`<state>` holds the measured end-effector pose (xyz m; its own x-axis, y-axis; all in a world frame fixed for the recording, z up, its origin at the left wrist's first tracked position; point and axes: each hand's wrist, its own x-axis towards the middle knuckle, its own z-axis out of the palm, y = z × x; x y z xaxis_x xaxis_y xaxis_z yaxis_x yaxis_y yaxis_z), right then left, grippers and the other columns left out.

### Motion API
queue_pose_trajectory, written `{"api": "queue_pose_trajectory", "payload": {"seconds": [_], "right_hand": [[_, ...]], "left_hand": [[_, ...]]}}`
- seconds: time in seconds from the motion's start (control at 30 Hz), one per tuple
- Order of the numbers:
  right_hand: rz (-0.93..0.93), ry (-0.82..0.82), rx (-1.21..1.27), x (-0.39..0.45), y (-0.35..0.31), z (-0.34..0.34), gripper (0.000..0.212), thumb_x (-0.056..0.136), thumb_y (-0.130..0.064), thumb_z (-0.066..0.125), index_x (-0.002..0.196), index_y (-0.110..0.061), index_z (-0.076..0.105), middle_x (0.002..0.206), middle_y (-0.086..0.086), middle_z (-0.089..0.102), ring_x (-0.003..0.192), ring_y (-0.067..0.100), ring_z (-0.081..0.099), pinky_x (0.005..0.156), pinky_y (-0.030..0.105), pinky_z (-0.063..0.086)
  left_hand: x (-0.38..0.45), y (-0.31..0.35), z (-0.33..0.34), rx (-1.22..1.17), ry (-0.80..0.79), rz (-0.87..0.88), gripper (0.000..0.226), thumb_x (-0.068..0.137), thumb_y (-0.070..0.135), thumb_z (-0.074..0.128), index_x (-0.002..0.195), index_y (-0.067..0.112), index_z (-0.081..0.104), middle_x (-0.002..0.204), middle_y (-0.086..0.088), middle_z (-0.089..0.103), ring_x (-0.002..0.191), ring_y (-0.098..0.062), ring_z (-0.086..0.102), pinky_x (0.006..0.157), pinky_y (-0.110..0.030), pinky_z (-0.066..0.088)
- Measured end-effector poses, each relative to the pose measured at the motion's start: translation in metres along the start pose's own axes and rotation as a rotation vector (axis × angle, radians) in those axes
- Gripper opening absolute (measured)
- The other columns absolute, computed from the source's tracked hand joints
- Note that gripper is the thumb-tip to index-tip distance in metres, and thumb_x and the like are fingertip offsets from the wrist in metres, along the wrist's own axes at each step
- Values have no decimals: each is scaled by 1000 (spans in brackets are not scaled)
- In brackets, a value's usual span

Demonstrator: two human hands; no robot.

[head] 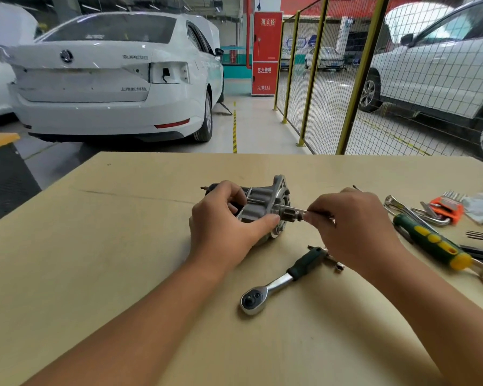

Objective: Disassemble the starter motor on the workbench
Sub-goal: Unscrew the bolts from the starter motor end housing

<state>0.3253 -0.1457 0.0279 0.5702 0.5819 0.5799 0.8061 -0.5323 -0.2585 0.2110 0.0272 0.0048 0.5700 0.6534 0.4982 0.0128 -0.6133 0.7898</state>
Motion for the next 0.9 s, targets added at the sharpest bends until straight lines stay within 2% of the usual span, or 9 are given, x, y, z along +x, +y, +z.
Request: {"api": "queue_pose_trajectory", "payload": {"seconds": [0.2,0.33,0.43,0.5,0.6,0.7,0.83,0.9], "right_hand": [[-14,8,-4,2,3,-5,8,80,-20,84,80,-17,77,68,1,69,64,26,59,62,38,51],[-4,-16,82,3,4,-3,9,86,-26,77,82,-20,73,66,-9,63,62,6,53,57,25,41],[-17,-90,108,2,1,2,22,97,-30,62,86,-14,73,71,-1,60,68,17,53,60,32,36],[-28,-108,89,1,-1,4,26,100,-27,59,86,-9,72,73,4,60,70,22,52,62,34,36],[-24,-127,37,0,-4,6,24,99,-27,61,86,-10,72,75,3,61,72,25,55,67,39,46],[-17,-102,-33,-1,-7,5,20,97,-30,63,89,-16,74,78,0,64,76,27,58,69,40,49],[11,-33,-108,-2,-12,1,12,93,-36,68,89,-26,74,82,-8,68,83,25,57,73,35,41],[0,-2,-119,0,-12,2,10,90,-35,72,86,-26,73,80,-8,68,80,25,58,71,35,39]], "left_hand": [[-2,2,1,11,-38,20,50,54,59,85,85,28,61,78,11,62,68,-13,54,72,-45,57],[1,3,0,15,-60,23,52,56,58,89,93,30,65,87,12,67,75,-12,59,75,-44,57],[-1,5,-1,17,-57,24,52,61,47,96,101,30,66,93,13,68,78,-10,62,79,-43,57],[-2,7,0,25,-39,26,53,62,44,96,105,31,68,96,14,69,80,-9,63,82,-43,57],[-1,9,1,4,-20,26,54,60,42,96,106,33,69,90,24,69,76,-1,65,81,-40,59],[-1,8,1,-18,-17,4,57,57,42,98,107,32,70,87,30,65,78,9,63,80,-33,60],[-3,6,2,-76,-5,-25,52,56,38,100,97,38,67,84,29,70,74,3,64,76,-34,60],[-3,6,2,-100,-7,-35,52,54,37,100,93,40,65,88,33,70,73,2,64,74,-30,59]]}}
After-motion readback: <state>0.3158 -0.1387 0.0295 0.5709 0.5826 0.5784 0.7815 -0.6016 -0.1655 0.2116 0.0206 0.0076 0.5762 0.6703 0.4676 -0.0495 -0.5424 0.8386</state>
